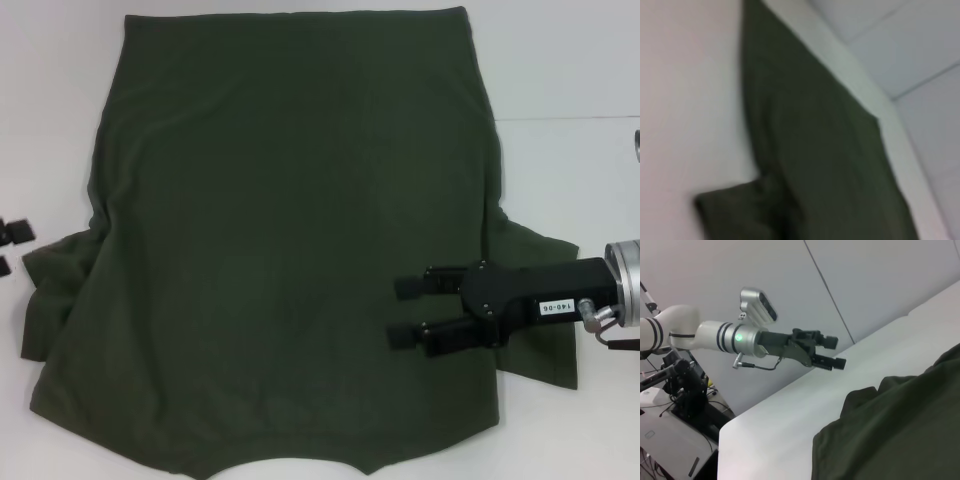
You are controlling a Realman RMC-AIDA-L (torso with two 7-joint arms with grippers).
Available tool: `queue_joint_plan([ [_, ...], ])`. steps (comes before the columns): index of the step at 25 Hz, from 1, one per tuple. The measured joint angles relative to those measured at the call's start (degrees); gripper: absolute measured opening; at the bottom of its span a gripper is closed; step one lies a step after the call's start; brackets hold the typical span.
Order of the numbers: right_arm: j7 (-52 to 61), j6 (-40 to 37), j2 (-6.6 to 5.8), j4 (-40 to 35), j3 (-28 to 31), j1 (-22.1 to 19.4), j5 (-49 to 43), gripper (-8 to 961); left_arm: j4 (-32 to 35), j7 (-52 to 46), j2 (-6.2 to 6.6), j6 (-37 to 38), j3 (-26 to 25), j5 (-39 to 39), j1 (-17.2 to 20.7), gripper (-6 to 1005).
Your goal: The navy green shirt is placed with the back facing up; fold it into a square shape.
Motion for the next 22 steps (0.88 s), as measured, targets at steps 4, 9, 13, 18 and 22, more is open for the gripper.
queue_joint_plan([
  [4, -0.1, 0.2, 0.0, 0.0, 0.0, 0.1, -0.8, 942, -0.8, -0.2, -0.28, -2.9, 0.2, 2.0, 0.0, 874],
  [9, -0.1, 0.3, -0.02, 0.0, 0.0, 0.1, -1.0, 942, -1.6, -0.2, -0.68, -6.8, 1.2, 4.6, -0.5, 868],
  [13, -0.1, 0.5, -0.07, 0.0, 0.0, 0.0, -1.0, 942, -2.8, 0.1, -0.8, -9.0, 1.6, 4.9, -0.8, 864],
  [18, -0.1, 0.7, -0.09, 0.0, 0.0, 0.0, -1.0, 942, -3.9, 0.3, -1.1, -10.7, 3.7, 4.9, -1.3, 858],
  [22, 0.0, 0.7, -0.09, 0.0, 0.0, 0.1, -1.0, 942, -4.0, 0.3, -1.77, -11.8, 5.3, 5.0, -1.5, 853],
])
